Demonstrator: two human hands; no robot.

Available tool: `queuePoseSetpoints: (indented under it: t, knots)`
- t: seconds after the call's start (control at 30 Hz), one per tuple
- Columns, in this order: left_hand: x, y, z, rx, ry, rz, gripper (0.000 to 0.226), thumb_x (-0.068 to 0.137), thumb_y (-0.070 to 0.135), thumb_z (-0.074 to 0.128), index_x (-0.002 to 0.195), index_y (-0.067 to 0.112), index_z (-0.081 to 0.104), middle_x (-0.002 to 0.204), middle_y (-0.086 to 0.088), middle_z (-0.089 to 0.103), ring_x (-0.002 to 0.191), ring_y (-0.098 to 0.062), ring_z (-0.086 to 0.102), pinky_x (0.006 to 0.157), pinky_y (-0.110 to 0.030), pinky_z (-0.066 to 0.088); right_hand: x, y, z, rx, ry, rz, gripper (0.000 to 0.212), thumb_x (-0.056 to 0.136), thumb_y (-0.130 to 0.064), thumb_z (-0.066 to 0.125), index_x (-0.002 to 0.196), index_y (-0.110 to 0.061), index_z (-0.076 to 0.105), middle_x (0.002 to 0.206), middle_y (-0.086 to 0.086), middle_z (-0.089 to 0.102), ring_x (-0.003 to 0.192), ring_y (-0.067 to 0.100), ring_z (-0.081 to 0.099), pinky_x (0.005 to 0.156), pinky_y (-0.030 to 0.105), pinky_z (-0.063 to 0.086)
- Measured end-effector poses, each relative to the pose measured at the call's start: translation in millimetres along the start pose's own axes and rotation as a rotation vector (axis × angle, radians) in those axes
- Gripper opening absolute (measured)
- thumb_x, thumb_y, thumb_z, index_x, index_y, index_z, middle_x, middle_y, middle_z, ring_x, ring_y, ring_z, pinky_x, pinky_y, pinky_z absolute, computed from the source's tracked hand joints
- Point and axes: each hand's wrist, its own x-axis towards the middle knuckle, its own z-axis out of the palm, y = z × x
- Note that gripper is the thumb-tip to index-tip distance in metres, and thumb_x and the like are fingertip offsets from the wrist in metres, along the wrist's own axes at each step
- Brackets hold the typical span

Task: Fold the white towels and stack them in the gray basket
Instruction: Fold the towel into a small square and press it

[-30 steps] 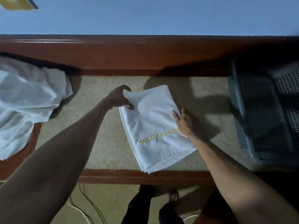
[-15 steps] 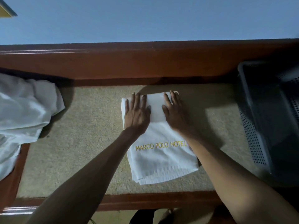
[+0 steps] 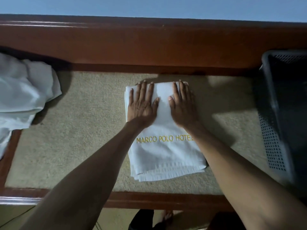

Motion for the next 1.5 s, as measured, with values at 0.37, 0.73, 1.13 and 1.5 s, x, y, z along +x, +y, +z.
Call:
queuePoseSetpoints:
  t: [0.37, 0.73, 1.13, 1.5]
  knots:
    - [-134.4, 12.2, 2.6, -0.04, -0.085, -0.001, 0.069, 0.11, 0.056, 0.023, 0.164, 0.029, -0.01, 0.171, -0.001, -0.017, 0.157, -0.015, -0.018, 0.129, -0.042, -0.004, -117.3, -1.9, -29.7, 0.085, -0.128, -0.028, 0.068, 0.103, -0.044, 0.031, 0.161, -0.01, 0.024, 0.169, 0.009, 0.016, 0.157, 0.026, 0.011, 0.126, 0.048, 0.011]
    - [-195.3, 22.7, -21.2, 0.032, -0.147, 0.076, 0.074, 0.102, 0.066, 0.005, 0.164, 0.026, -0.002, 0.171, -0.001, -0.009, 0.158, -0.019, -0.011, 0.126, -0.045, -0.013, -209.1, 27.1, -48.9, 0.146, -0.21, -0.026, 0.068, 0.108, -0.052, 0.022, 0.163, -0.014, 0.011, 0.171, 0.006, 0.001, 0.157, 0.024, 0.005, 0.126, 0.046, 0.017]
    - [-183.4, 64.0, 8.9, 0.001, -0.135, 0.239, 0.066, 0.109, 0.057, 0.019, 0.164, 0.031, -0.006, 0.171, 0.001, -0.016, 0.157, -0.017, -0.017, 0.128, -0.048, -0.003, -219.7, 46.5, -83.1, 0.405, -0.208, 0.084, 0.046, 0.109, -0.036, 0.037, 0.15, -0.018, 0.046, 0.155, 0.001, 0.046, 0.141, 0.016, 0.043, 0.113, 0.033, 0.039]
    - [-132.7, 33.1, -70.0, -0.68, 0.136, -0.238, 0.019, 0.093, 0.039, 0.067, 0.1, 0.023, 0.073, 0.089, 0.009, 0.077, 0.078, -0.005, 0.072, 0.074, -0.036, 0.061, -143.0, 25.2, -85.9, 0.538, -0.217, 0.37, 0.038, 0.107, -0.041, 0.044, 0.125, -0.01, 0.056, 0.115, 0.01, 0.067, 0.102, 0.029, 0.063, 0.083, 0.041, 0.049]
